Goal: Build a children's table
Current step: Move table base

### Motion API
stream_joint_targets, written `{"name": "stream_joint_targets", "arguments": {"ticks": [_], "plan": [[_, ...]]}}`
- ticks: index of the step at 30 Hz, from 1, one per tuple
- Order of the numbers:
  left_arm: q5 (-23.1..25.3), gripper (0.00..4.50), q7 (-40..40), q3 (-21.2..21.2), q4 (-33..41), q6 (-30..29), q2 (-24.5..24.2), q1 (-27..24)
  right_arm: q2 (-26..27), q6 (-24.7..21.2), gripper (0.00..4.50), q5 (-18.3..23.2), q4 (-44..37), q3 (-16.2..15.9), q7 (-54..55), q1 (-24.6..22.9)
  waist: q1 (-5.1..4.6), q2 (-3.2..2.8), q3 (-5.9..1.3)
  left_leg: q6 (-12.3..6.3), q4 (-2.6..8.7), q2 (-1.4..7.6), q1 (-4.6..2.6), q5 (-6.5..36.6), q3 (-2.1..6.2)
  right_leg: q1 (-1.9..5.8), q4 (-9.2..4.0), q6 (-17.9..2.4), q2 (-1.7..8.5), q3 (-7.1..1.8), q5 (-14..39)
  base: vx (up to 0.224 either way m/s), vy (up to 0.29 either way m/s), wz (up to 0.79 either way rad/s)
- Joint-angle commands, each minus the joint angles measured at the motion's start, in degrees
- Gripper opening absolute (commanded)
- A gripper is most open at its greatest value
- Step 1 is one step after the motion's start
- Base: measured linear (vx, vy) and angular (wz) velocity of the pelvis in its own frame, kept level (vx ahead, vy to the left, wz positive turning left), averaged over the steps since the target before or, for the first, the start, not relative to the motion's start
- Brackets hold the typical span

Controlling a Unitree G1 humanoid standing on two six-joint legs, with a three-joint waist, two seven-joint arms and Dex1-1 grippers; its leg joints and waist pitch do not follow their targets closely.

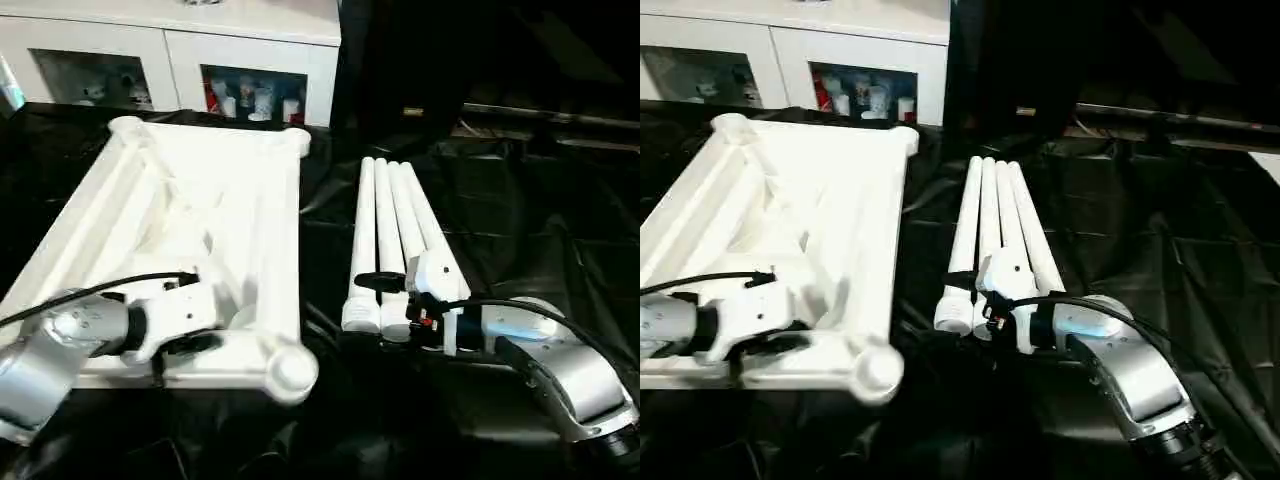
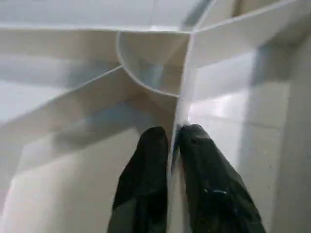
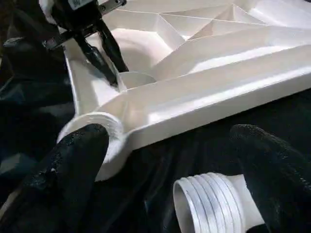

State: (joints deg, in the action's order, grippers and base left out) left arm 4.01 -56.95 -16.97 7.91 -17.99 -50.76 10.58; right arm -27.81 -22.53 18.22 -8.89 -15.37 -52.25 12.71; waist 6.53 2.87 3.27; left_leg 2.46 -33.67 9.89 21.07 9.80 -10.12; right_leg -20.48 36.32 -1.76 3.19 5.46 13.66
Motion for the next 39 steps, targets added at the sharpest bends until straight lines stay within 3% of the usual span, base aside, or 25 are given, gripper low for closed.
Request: {"name": "stream_joint_targets", "arguments": {"ticks": [1, 3, 8, 13, 17, 21, 22, 28, 30, 36, 39], "plan": [[2.54, 0.33, 3.33, 1.22, -0.53, 0.77, -0.43, 2.11, -0.28, -0.92, 4.50, -0.27, -1.29, 0.39, 0.55, -0.26, 0.10, -1.06, -3.01, 1.06, 4.51, 4.35, -1.22, 15.13, 2.09, 1.15, -5.12, -7.86, 6.36, -4.46, 12.12, 0.000, 0.000, 0.00], [2.97, 0.21, 3.71, 1.47, -0.94, 1.41, -0.59, 2.54, -0.13, -0.96, 4.50, -0.23, -1.34, 0.47, 0.74, -0.18, -0.17, -0.97, -3.18, 0.89, 4.46, 4.24, -0.69, 13.35, 2.23, 1.62, -4.73, -7.96, 6.35, -4.31, 9.66, 0.000, 0.000, 0.00], [4.81, 0.03, 4.78, 1.89, -2.87, 3.38, -0.81, 3.73, 0.02, -0.92, 4.50, -0.49, -1.46, 0.56, 1.13, -0.13, -0.48, -1.02, -3.45, -0.18, 4.04, 4.06, -0.69, 10.46, 1.99, 1.55, -4.25, -9.20, 6.09, -4.29, 3.52, 0.000, 0.000, 0.00], [5.87, 0.00, 5.70, 1.86, -4.57, 3.21, -0.44, 4.75, -0.04, -1.02, 4.50, -0.61, -1.66, 0.67, 1.57, -0.29, -0.79, -1.29, -3.18, 0.28, 4.18, 4.11, -0.97, 12.94, 1.94, 1.37, -4.53, -9.89, 6.07, -4.29, 6.09, 0.000, 0.000, 0.00], [3.97, 0.00, 4.31, 2.94, -2.50, 2.33, 0.47, 5.42, -0.10, -1.12, 4.50, -0.22, -1.44, 1.32, 1.83, 0.02, -0.96, -1.30, -3.12, 0.93, 4.27, 4.20, -0.98, 14.51, 2.07, 1.37, -4.79, -9.51, 6.22, -4.32, 9.12, 0.000, 0.000, 0.00], [4.84, 0.00, 3.40, 2.57, -0.02, 3.65, -0.09, 6.90, -0.04, -0.66, 4.50, -0.48, -0.15, 1.65, 1.90, 0.63, -0.93, -1.35, -3.20, 0.93, 4.23, 4.26, -1.11, 14.40, 2.06, 1.26, -4.74, -9.68, 6.18, -4.34, 8.56, 0.000, 0.000, 0.00], [4.55, 0.00, 3.00, 2.67, 0.38, 3.35, -0.15, 7.07, -0.04, -0.66, 4.50, -0.44, -0.10, 1.67, 1.91, 0.68, -0.89, -1.40, -3.33, 0.82, 4.12, 4.23, -1.10, 13.37, 2.00, 1.29, -4.48, -10.13, 6.13, -4.35, 6.33, 0.000, 0.000, 0.00], [-5.87, 0.00, -5.49, 4.10, 11.20, -6.69, -1.08, 5.31, 0.19, -0.65, 4.50, -0.63, -0.24, 1.74, 2.37, 0.54, -0.89, -1.43, -3.57, 0.10, 3.82, 4.12, -0.92, 8.97, 1.81, 1.58, -3.55, -12.71, 5.95, -4.16, -1.97, 0.000, 0.000, 0.00], [-5.88, 0.00, -4.93, 4.37, 11.15, -6.78, -0.58, 5.48, 0.26, -0.69, 4.50, -0.61, -0.42, 1.89, 2.53, 0.39, -0.89, -1.56, -3.38, 0.05, 3.83, 4.00, -0.88, 9.97, 1.70, 1.55, -3.77, -12.60, 5.94, -4.17, -0.48, 0.000, 0.000, 0.00], [0.81, 0.00, -1.54, 4.39, 7.30, -2.69, -2.60, 8.29, 0.28, -0.66, 4.50, -0.55, -0.87, 1.97, 2.96, -0.06, -0.88, -1.53, -2.99, 1.32, 4.04, 4.09, -1.19, 14.78, 1.89, 1.31, -5.04, -9.36, 6.06, -4.37, 10.82, 0.000, 0.000, 0.00], [2.14, 0.00, -0.38, 4.19, 7.04, -2.82, -3.86, 9.30, 0.60, -0.56, 4.50, -0.74, -0.37, 1.87, 3.05, 0.26, -0.97, -1.57, -3.09, 1.87, 4.23, 4.17, -1.10, 15.43, 2.10, 1.30, -4.76, -9.27, 5.95, -4.26, 10.26, 0.000, 0.000, 0.00]]}}
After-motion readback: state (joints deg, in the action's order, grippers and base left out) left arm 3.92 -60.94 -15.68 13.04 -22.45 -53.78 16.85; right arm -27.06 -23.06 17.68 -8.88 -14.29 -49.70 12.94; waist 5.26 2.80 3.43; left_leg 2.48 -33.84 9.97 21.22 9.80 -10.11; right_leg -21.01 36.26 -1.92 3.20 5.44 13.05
